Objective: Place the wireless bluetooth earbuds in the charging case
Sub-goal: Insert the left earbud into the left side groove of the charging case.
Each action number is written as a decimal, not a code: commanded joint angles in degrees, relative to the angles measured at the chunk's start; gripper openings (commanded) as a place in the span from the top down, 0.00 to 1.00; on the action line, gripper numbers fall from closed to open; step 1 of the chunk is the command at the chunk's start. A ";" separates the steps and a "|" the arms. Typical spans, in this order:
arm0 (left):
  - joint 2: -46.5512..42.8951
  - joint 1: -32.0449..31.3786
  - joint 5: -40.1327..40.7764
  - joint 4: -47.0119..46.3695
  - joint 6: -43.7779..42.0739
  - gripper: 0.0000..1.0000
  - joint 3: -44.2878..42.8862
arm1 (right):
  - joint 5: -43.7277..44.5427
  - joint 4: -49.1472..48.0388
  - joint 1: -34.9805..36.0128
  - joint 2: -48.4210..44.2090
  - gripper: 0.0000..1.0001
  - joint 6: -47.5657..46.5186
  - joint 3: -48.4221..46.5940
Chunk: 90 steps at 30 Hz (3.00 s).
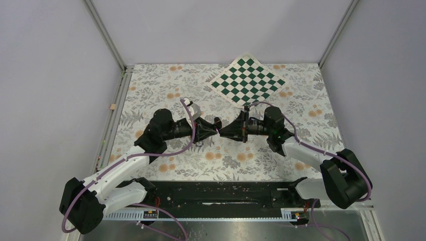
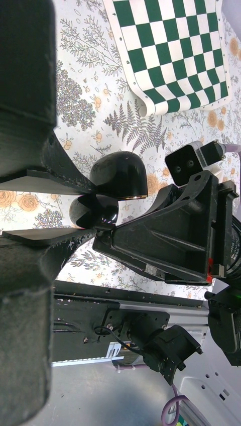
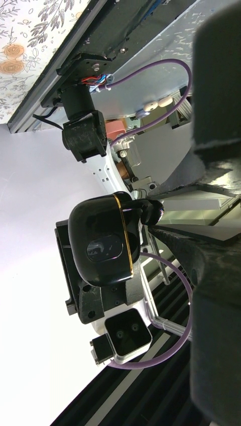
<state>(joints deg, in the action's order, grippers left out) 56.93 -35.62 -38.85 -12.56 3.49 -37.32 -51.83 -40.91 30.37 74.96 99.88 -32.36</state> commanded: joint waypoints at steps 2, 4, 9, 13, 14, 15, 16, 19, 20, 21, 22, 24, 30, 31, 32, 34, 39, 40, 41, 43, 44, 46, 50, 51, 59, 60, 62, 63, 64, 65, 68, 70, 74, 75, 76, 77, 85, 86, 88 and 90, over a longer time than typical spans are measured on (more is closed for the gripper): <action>-1.65 -0.76 -3.10 -3.52 0.33 1.00 -0.02 | 0.63 2.71 0.21 -0.79 1.00 -3.54 -0.29; -1.64 -0.77 -3.42 -3.61 0.53 1.00 -0.03 | 0.68 4.10 0.22 -1.08 1.00 -4.29 -0.24; -1.97 -0.69 -3.96 -3.35 0.51 1.00 0.04 | 0.81 2.71 0.20 -0.74 1.00 -3.60 -0.15; -2.49 -0.72 -3.24 -2.58 -0.03 1.00 0.58 | 0.60 1.38 0.20 -0.91 1.00 -2.56 -0.63; -2.64 -0.74 -3.06 -2.63 -0.10 1.00 0.66 | 0.53 2.04 0.21 -1.20 1.00 -2.87 -0.73; -2.64 -0.69 -2.95 -2.65 -0.12 1.00 0.73 | 0.34 2.88 0.22 -1.52 1.00 -3.45 -0.87; -2.62 -0.76 -2.84 -2.65 -0.19 1.00 0.72 | 0.21 3.45 0.22 -1.96 1.00 -3.80 -0.94; -2.46 -0.75 -2.51 -2.95 -0.10 1.00 0.65 | -0.17 5.38 0.21 -3.24 1.00 -4.82 -0.57; -2.27 -0.74 -2.45 -3.07 -0.06 1.00 0.51 | -0.27 6.05 0.19 -3.73 1.00 -5.24 -0.36; -2.15 -0.70 -2.44 -3.09 -0.03 1.00 0.43 | -0.40 6.87 0.21 -4.36 1.00 -5.63 -0.14; -1.98 -0.69 -2.23 -3.19 0.02 1.00 0.36 | -0.45 7.68 0.17 -4.90 1.00 -6.10 0.12; -1.76 -0.71 -2.11 -3.25 0.03 1.00 0.27 | -0.57 9.61 0.16 -6.47 1.00 -6.94 0.67; -1.28 -0.70 -2.00 -3.62 0.26 1.00 0.37 | -0.77 17.58 0.21 -10.38 1.00 -11.67 -1.86; -1.29 -0.70 -1.90 -3.76 0.33 1.00 0.37 | -0.93 19.09 0.22 -10.64 1.00 -12.73 -2.79; -1.29 -0.72 -1.90 -3.87 0.36 1.00 0.36 | -1.00 20.03 0.22 -10.72 1.00 -13.35 -3.49; -1.37 -0.74 -2.05 -3.88 0.47 1.00 0.34 | -1.07 20.21 0.17 -10.39 1.00 -13.56 -4.39; -1.80 -0.77 -2.10 -3.71 0.49 1.00 0.56 | -1.20 18.10 0.19 -8.62 1.00 -12.70 -5.69; -1.81 -0.74 -2.15 -3.70 0.55 1.00 0.58 | -1.18 18.08 0.19 -8.34 1.00 -12.80 -6.06; -1.86 -0.71 -2.24 -3.72 0.58 1.00 0.63 | -1.09 18.02 0.21 -8.01 1.00 -12.82 -6.38; -1.86 -0.73 -2.24 -3.86 0.73 1.00 0.66 | -1.08 18.20 0.22 -7.38 1.00 -13.02 -7.12; -1.96 -0.77 -2.34 -3.94 0.85 1.00 0.65 | -1.10 18.23 0.20 -7.06 1.00 -13.07 -7.25; -2.06 -0.74 -2.41 -4.15 0.95 1.00 0.66 | -1.10 18.21 0.21 -6.53 1.00 -13.13 -7.45; -2.17 -0.72 -2.50 -4.24 1.07 1.00 0.71 | -1.00 17.70 0.22 -5.82 1.00 -13.04 -7.54; -2.13 -0.74 -2.52 -4.30 1.13 1.00 0.74 | -0.95 17.70 0.19 -5.75 1.00 -13.02 -7.55; -2.13 -0.76 -3.32 -4.72 1.51 1.00 0.93 | -0.72 17.17 0.20 -4.68 1.00 -12.85 -7.79; -2.02 -0.75 -3.50 -4.77 1.52 1.00 0.91 | -0.72 17.13 0.21 -4.51 1.00 -12.86 -7.88; -2.01 -0.74 -3.83 -4.76 1.50 1.00 0.93 | -0.67 17.17 0.17 -4.19 1.00 -12.86 -8.05; -2.07 -0.74 -3.93 -4.76 1.54 1.00 0.91 | -0.64 17.11 0.17 -4.05 1.00 -12.80 -8.07; -2.07 -0.76 -4.09 -4.82 1.53 1.00 0.89 | -0.53 16.86 0.17 -3.89 1.00 -12.58 -8.07; -2.04 -0.75 -4.24 -4.78 1.59 1.00 0.99 | -0.40 16.54 0.21 -3.71 1.00 -12.48 -8.10; -2.08 -0.80 -4.57 -4.84 1.67 1.00 0.99 | -0.25 16.05 0.22 -3.21 1.00 -12.22 -8.40; -2.09 -0.92 -4.59 -4.80 1.68 1.00 1.08 | -0.20 15.69 0.21 -2.94 1.00 -11.99 -8.71; -1.99 -1.12 -4.60 -5.15 2.06 1.00 1.09 | 0.06 15.74 0.19 -2.45 1.00 -11.96 -9.16; -1.90 -1.21 -4.69 -5.31 2.21 1.00 1.11 | 0.07 15.76 0.20 -2.37 1.00 -11.98 -9.21; -1.84 -1.25 -4.69 -5.43 2.34 1.00 1.07 | 0.07 15.83 0.17 -2.22 1.00 -12.00 -9.29; -1.71 -1.29 -4.78 -5.60 2.57 1.00 1.08 | 0.14 15.97 0.21 -2.15 1.00 -12.13 -9.37; -0.80 -1.29 -4.91 -6.52 4.64 1.00 0.79 | 0.42 13.65 0.21 -2.50 0.65 -11.59 -9.13; -0.63 -1.30 -4.98 -6.44 4.70 1.00 0.70 | 0.36 13.50 0.17 -2.56 0.61 -11.59 -9.18; -0.34 -1.30 -5.20 -6.43 4.98 1.00 0.53 | 0.20 13.38 0.20 -2.61 0.59 -11.62 -9.13; -0.23 -1.28 -5.28 -6.43 5.12 1.00 0.49 | 0.24 12.92 0.20 -2.56 0.57 -11.43 -9.06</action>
<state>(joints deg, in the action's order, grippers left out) 56.40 -36.40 -41.41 -15.03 7.57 -36.21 -51.68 -24.29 30.37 72.60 88.27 -39.22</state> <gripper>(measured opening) 0.246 0.416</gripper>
